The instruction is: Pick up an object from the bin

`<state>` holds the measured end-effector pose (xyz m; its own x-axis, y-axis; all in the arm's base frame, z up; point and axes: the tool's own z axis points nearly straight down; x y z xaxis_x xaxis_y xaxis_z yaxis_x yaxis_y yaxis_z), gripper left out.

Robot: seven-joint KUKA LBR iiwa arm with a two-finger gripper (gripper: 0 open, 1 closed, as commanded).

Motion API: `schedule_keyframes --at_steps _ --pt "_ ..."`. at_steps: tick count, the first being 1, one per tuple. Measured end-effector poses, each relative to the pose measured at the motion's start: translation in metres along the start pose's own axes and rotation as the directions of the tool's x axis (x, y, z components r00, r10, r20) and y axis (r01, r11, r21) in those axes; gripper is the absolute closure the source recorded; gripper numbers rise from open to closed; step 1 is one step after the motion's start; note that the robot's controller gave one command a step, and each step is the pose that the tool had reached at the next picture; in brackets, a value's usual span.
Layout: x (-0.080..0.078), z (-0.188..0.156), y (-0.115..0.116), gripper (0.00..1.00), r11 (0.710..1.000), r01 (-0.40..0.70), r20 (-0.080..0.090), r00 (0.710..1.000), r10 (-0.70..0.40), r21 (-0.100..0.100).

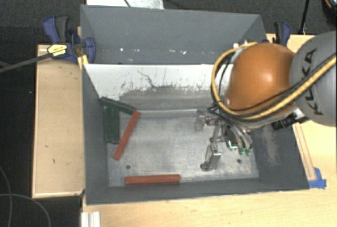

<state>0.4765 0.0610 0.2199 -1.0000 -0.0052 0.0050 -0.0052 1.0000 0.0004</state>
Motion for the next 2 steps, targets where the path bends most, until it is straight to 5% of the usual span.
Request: schedule_keyframes --at_steps 1,2 --pt "-0.028 0.048 -0.006 0.0 0.956 0.293 0.003 0.956 -0.293 0.001" --pt "-0.069 0.048 -0.109 0.0 0.884 0.467 0.008 0.884 -0.467 0.008"
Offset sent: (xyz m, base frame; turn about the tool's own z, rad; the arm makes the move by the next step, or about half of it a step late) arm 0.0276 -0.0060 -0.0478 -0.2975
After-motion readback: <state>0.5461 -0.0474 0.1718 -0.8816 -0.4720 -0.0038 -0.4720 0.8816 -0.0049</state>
